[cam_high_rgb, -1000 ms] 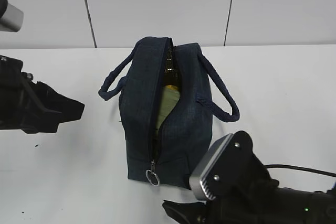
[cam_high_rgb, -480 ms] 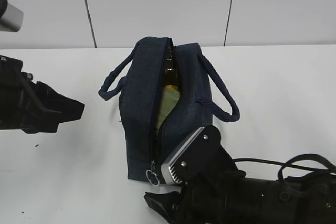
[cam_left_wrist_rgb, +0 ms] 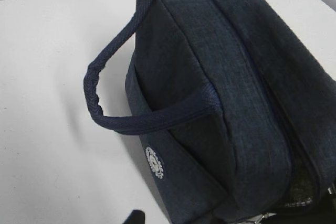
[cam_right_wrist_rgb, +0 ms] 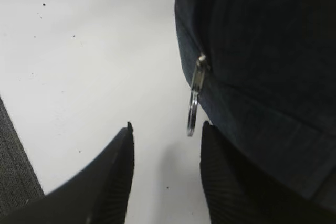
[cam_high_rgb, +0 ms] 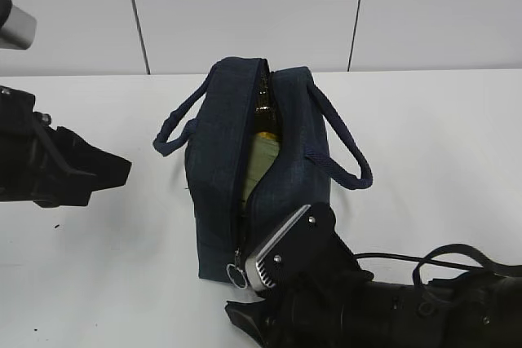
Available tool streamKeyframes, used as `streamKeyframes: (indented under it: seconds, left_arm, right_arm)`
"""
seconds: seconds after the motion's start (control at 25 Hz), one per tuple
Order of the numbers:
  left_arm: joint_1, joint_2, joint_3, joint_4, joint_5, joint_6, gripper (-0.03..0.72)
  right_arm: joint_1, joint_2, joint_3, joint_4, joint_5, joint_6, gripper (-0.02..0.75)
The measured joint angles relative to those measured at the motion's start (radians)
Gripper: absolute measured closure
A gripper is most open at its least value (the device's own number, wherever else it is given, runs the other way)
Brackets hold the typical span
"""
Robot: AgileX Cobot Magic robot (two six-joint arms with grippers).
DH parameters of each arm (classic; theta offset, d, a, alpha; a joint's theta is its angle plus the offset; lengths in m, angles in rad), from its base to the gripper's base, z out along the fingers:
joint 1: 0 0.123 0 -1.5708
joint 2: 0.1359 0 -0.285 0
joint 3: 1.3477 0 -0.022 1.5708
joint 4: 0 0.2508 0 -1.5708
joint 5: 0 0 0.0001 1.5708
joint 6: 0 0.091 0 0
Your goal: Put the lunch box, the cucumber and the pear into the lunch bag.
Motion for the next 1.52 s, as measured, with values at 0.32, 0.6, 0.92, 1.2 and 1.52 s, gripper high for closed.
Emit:
streamKeyframes:
  seconds: [0.32,0.6,0.92,1.2,1.52]
  left_arm:
    - [0.0,0.0,0.0,0.0,0.0,0.0,0.45]
    - [0.0,0.0,0.0,-0.002,0.0,0.0,0.45]
    - [0.0,0.0,0.0,-0.002,0.0,0.0,0.45]
    - [0.0,0.0,0.0,-0.003,0.0,0.0,0.45]
    - [0.0,0.0,0.0,-0.003,0.0,0.0,0.45]
  right_arm:
    - [0.0,0.048,-0.054,-0.007,-0.002,0.013,0.414]
    - [0.0,0.085,-0.075,0.002,-0.002,0.015,0.447]
    - [0.0,0.085,-0.075,0.028,-0.005,0.017,0.493]
    - [0.0,0.085,-0.075,0.073,-0.005,0.017,0.498]
    - [0.0,0.075,-0.075,0.077,0.015,0.025,0.498]
